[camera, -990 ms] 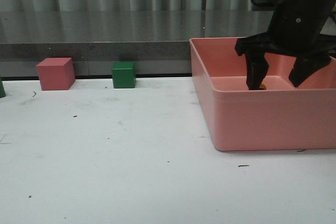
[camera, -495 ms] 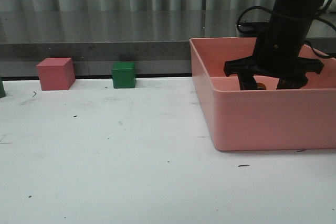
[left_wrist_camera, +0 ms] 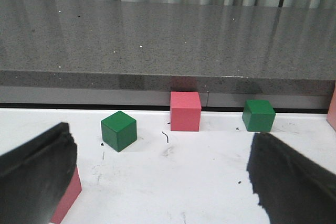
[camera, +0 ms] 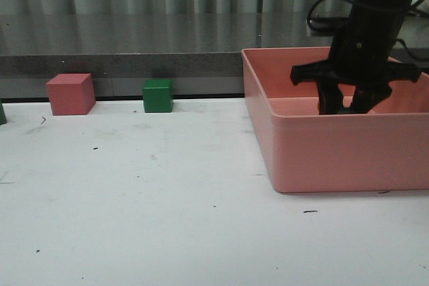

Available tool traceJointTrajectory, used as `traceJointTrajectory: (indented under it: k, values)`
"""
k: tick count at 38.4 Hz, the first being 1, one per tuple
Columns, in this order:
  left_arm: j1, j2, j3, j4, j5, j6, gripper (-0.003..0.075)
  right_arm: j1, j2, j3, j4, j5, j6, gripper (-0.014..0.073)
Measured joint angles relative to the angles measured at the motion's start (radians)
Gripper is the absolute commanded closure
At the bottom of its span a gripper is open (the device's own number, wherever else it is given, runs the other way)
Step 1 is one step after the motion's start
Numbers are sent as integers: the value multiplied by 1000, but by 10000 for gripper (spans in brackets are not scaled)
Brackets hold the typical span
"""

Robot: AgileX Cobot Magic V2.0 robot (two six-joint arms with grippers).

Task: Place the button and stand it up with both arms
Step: 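Lower the right gripper into the pink bin and grasp the yellow button, then lift the button out and carry it over the table beside the bin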

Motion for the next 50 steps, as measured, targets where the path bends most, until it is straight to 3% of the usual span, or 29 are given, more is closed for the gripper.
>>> traceJointTrajectory:
  k: [10, 19, 29, 37, 50]
  values:
    - [0, 0, 0, 0, 0, 0, 82, 14, -237, 0, 17, 0, 0, 428]
    - [0, 0, 0, 0, 0, 0, 82, 171, -323, -40, 38, -5, 0, 428]
    - [0, 0, 0, 0, 0, 0, 82, 428, -158, -210, 110, 9, 7, 428]
    - [0, 0, 0, 0, 0, 0, 82, 559, 16, -340, 136, 51, 44, 428]
    - [0, 0, 0, 0, 0, 0, 82, 562, 201, -378, 138, 78, 320, 423]
